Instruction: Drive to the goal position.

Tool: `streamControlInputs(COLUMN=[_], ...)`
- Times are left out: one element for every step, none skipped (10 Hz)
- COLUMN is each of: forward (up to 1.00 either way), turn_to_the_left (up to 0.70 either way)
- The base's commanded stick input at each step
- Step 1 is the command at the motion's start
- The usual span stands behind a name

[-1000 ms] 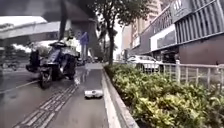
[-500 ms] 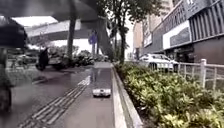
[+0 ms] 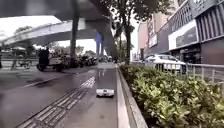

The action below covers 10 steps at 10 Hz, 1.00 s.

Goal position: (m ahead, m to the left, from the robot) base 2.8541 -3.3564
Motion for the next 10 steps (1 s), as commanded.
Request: streamControlInputs(forward=[0.68,0.68,0.68,0.68,0.68,0.68,0.68,0.68,0.68,0.68], turn_to_the_left=[0.01,-0.12,-0.11,0.01,0.01,0.01,0.01,0.01,0.01,0.01])
